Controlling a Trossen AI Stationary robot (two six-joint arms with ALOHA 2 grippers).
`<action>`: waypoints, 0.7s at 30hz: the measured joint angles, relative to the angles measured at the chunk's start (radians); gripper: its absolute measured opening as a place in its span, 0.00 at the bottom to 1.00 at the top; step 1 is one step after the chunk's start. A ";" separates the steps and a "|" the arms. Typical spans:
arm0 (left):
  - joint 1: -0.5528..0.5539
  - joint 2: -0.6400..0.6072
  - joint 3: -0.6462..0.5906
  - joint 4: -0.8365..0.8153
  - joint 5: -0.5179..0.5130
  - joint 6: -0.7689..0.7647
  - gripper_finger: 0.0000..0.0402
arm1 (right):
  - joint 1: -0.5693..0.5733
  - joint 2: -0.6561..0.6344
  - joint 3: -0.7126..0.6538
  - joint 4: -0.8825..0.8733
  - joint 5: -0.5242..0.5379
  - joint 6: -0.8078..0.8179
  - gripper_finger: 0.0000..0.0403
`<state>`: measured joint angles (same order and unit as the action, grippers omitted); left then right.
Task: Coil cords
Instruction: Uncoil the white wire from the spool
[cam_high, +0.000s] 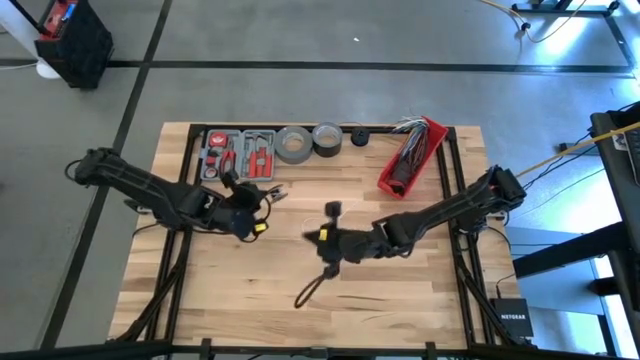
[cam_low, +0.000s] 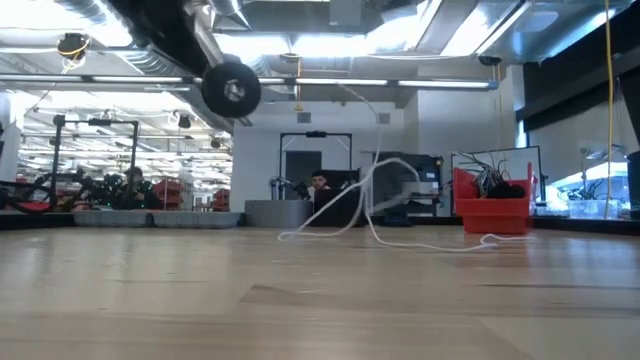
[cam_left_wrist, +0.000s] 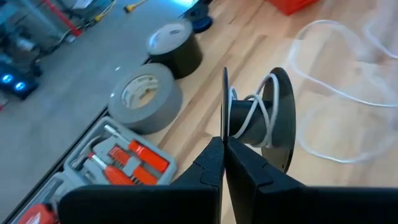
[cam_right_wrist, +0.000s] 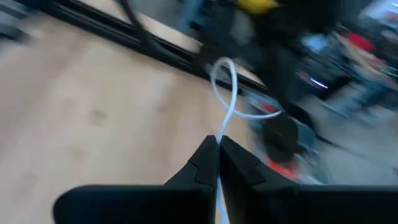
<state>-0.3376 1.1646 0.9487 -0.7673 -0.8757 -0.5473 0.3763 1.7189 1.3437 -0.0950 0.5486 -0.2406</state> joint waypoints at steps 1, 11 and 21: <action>0.015 0.006 0.000 0.000 -0.001 -0.004 0.01 | 0.000 0.013 0.000 0.036 -0.055 -0.017 0.03; 0.077 0.023 0.000 -0.001 -0.021 -0.029 0.01 | -0.029 0.132 0.000 -0.039 -0.318 -0.124 0.04; 0.013 0.022 0.000 -0.002 -0.019 0.006 0.01 | -0.178 0.143 -0.001 -0.658 0.005 0.273 0.04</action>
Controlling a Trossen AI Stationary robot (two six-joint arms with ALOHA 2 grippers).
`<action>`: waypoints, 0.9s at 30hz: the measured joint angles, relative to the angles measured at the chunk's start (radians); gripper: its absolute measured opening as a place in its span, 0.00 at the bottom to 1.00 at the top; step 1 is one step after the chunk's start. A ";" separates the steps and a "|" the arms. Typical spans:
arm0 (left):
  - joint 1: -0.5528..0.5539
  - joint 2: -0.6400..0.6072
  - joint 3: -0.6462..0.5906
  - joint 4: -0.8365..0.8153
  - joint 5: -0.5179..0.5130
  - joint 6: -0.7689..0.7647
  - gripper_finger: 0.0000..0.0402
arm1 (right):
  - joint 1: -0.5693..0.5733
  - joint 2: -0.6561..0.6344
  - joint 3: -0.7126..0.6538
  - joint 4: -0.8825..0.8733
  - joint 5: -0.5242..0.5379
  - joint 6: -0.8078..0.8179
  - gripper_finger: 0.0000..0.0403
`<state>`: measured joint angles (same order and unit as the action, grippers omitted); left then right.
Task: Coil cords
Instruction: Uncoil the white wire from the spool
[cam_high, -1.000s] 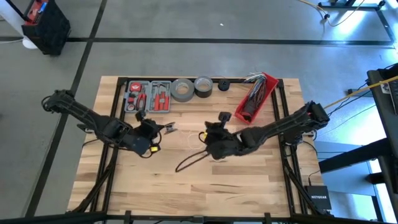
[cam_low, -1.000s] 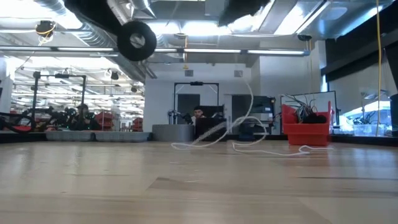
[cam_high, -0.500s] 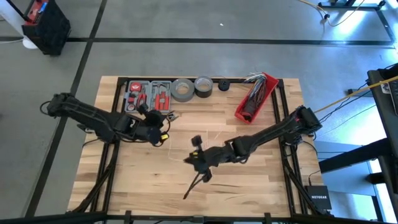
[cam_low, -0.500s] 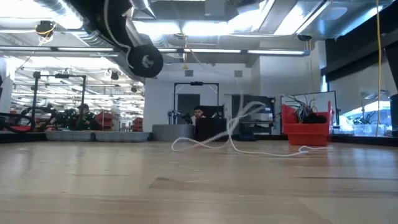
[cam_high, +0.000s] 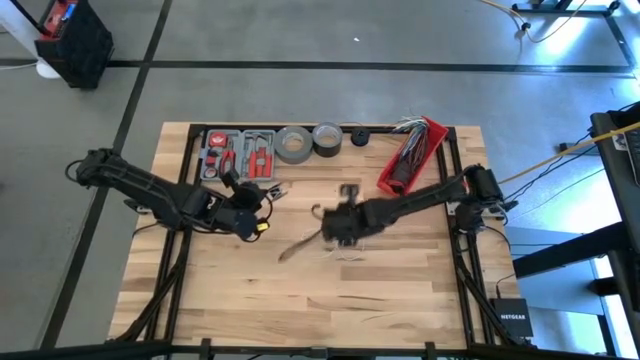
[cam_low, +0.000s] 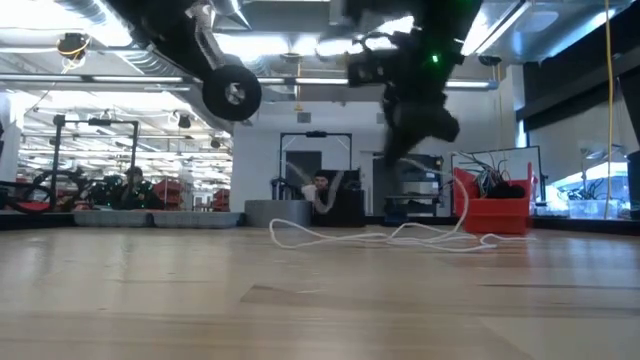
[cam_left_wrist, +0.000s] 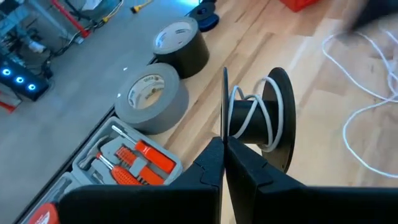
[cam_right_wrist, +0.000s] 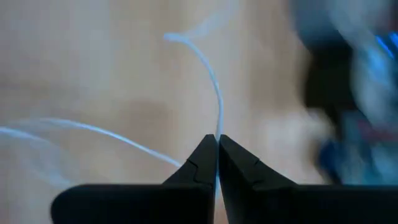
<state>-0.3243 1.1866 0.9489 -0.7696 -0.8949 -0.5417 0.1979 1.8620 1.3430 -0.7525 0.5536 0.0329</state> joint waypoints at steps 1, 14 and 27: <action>-0.005 0.000 0.000 -0.001 0.004 0.006 0.01 | -0.016 -0.004 0.000 -0.065 0.048 0.057 0.04; -0.009 0.002 0.000 -0.055 0.129 -0.029 0.01 | 0.085 -0.191 0.000 -0.156 0.706 0.377 0.04; 0.062 0.002 0.000 -0.057 0.126 -0.061 0.01 | 0.267 -0.221 0.000 0.372 0.613 -0.151 0.04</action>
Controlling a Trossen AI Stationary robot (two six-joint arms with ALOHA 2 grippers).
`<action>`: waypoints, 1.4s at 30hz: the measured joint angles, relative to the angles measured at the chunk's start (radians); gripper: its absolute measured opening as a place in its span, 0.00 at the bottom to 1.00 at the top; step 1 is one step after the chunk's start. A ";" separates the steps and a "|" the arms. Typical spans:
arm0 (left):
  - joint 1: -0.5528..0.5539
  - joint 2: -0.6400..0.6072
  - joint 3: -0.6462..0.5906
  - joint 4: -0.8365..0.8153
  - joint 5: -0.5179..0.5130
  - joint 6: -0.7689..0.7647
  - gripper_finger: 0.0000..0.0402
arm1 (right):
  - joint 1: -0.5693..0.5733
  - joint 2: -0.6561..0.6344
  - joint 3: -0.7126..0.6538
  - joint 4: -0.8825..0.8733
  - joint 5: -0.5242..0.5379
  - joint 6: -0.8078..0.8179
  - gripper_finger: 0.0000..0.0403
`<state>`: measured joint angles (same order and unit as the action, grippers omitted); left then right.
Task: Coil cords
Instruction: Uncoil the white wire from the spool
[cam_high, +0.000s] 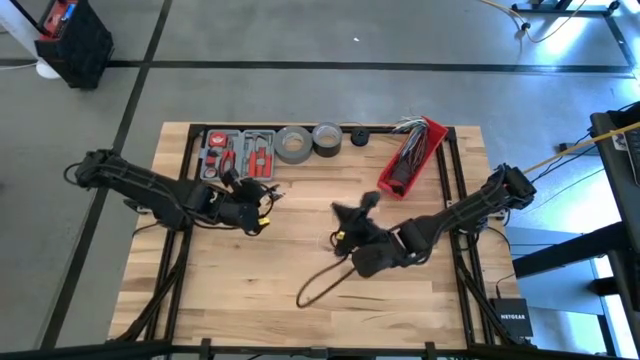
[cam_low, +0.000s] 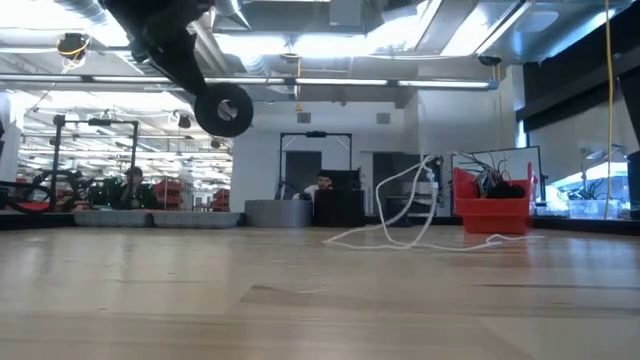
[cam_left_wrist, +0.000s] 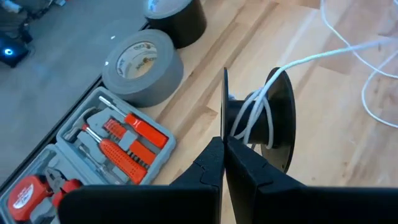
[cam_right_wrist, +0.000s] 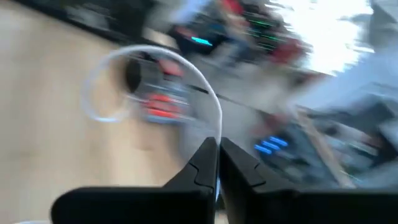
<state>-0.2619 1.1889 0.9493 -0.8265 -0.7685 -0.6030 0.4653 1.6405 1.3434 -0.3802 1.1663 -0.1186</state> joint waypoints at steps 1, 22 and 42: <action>0.004 0.000 0.000 0.000 0.000 0.000 0.01 | 0.000 0.000 0.000 0.027 -0.084 -0.022 0.04; 0.009 0.000 0.000 0.005 -0.029 -0.003 0.01 | -0.099 0.184 0.000 0.111 -0.816 0.004 0.04; 0.006 0.000 0.000 0.006 -0.028 -0.003 0.01 | -0.191 0.187 0.000 -0.349 -0.661 0.219 0.38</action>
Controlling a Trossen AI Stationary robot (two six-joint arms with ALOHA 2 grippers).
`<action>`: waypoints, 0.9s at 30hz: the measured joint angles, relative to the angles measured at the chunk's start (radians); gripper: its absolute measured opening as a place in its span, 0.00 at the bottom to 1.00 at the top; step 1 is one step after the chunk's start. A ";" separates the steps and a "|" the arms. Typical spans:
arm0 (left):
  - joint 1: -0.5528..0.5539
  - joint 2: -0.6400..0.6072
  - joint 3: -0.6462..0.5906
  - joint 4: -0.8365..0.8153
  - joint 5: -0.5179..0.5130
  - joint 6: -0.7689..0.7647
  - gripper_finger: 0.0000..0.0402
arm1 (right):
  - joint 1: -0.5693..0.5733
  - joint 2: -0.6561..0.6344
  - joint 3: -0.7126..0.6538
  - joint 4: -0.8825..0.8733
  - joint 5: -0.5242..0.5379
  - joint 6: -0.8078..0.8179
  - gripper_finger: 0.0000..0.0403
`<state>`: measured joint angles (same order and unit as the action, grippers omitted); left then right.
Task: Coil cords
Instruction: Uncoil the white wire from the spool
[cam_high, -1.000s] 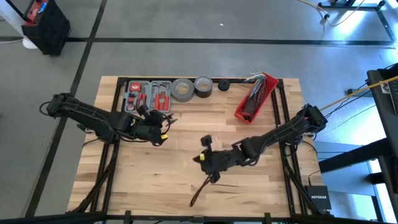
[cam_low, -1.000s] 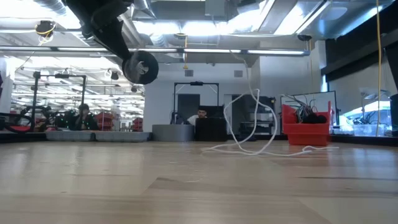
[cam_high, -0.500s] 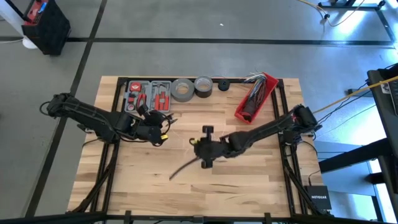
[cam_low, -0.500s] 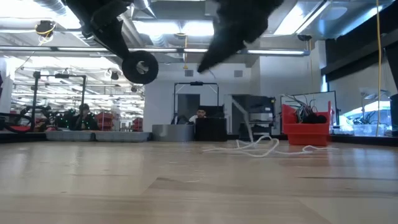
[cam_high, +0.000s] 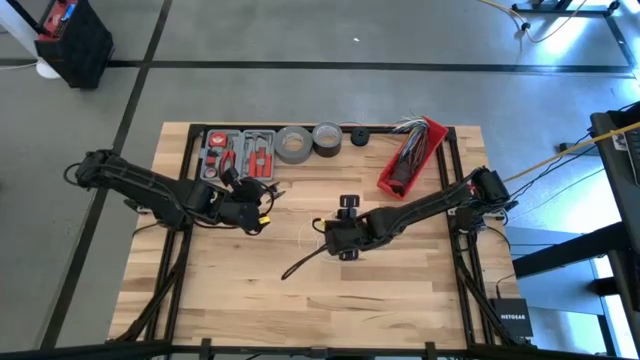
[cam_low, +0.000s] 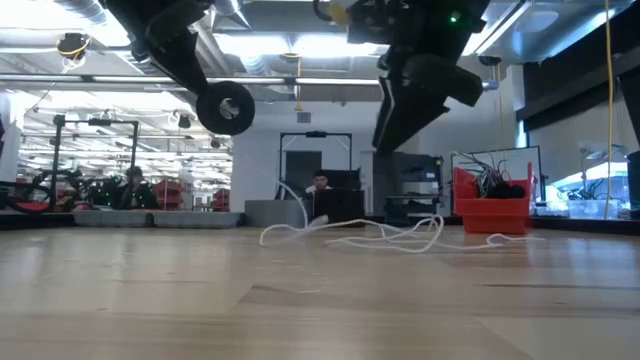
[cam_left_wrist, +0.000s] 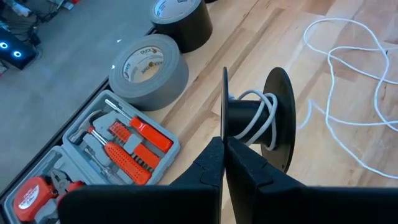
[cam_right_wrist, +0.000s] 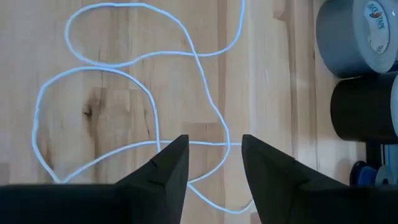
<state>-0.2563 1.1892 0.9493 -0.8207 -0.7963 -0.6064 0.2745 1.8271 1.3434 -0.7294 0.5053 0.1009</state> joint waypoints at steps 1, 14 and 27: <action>-0.003 0.000 0.000 0.000 0.000 0.000 0.01 | 0.000 0.000 0.000 0.003 0.000 0.000 0.38; -0.024 0.000 0.000 0.000 0.001 0.003 0.01 | 0.000 0.000 0.000 0.272 0.018 -0.081 0.38; -0.024 0.000 0.000 0.000 0.001 0.011 0.01 | 0.000 -0.001 0.001 0.578 0.141 -0.416 0.38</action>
<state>-0.2798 1.1892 0.9493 -0.8207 -0.7956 -0.5957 0.2745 1.8263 1.3441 -0.1516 0.6461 -0.3147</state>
